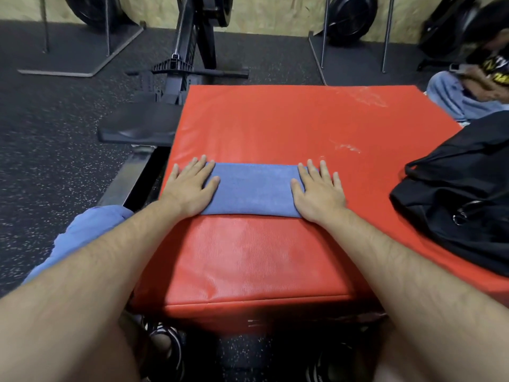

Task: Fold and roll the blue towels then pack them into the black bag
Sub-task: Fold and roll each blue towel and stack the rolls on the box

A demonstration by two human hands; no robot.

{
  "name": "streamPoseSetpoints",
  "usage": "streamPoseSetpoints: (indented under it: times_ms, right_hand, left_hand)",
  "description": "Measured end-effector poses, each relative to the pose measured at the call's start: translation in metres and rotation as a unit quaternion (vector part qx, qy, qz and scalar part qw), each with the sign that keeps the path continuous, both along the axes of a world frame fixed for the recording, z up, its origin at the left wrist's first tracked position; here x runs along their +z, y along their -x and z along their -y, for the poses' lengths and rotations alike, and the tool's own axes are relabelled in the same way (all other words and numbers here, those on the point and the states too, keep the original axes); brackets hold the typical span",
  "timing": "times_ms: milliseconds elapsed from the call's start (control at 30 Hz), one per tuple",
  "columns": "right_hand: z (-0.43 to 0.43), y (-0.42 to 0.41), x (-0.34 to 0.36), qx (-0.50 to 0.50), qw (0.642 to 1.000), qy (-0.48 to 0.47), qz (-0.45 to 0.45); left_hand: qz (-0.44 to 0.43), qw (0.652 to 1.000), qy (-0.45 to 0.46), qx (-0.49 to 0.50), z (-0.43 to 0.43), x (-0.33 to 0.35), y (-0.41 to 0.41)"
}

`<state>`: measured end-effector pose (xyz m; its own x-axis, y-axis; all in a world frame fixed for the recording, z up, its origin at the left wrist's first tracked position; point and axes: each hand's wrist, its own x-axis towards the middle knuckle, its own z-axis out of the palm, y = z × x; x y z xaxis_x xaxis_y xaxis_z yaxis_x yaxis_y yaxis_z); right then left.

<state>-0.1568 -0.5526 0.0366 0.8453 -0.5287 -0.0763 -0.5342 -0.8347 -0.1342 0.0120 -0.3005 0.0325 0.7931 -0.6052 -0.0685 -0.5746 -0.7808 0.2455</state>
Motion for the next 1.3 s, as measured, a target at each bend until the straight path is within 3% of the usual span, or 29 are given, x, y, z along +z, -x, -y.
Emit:
streamPoseSetpoints:
  times_ms: [133,267,367,667,800,967,1133,1300]
  right_hand:
    - [-0.022,-0.006,0.011,0.016,0.997,0.059,0.045]
    - [-0.064,-0.011,0.024,0.141,0.981,0.058,0.118]
    - [-0.085,-0.013,0.023,0.160,0.982,0.019,0.101]
    - [-0.045,-0.015,0.017,0.147,0.984,0.079,0.067]
    - [-0.022,-0.004,0.027,0.157,0.982,0.058,0.092]
    - [-0.027,0.025,0.038,0.281,0.948,-0.067,0.136]
    - [-0.045,0.062,0.044,0.356,0.920,-0.130,0.098]
    - [-0.046,0.087,0.041,0.380,0.916,-0.122,0.039]
  left_hand:
    - [0.031,0.999,0.010,-0.028,0.015,0.009,0.003]
    - [0.039,0.995,0.039,-0.080,0.023,0.012,0.003]
    - [0.049,0.994,0.035,-0.089,0.026,0.014,0.002]
    - [0.066,0.996,0.016,-0.064,0.012,0.033,0.010]
    - [0.017,0.994,0.058,-0.096,0.003,0.036,0.038]
    - [-0.054,0.977,0.086,-0.186,-0.008,0.030,0.068]
    - [0.044,0.954,0.140,-0.260,-0.018,0.024,0.090]
    - [0.015,0.918,0.132,-0.374,-0.022,0.030,0.110]
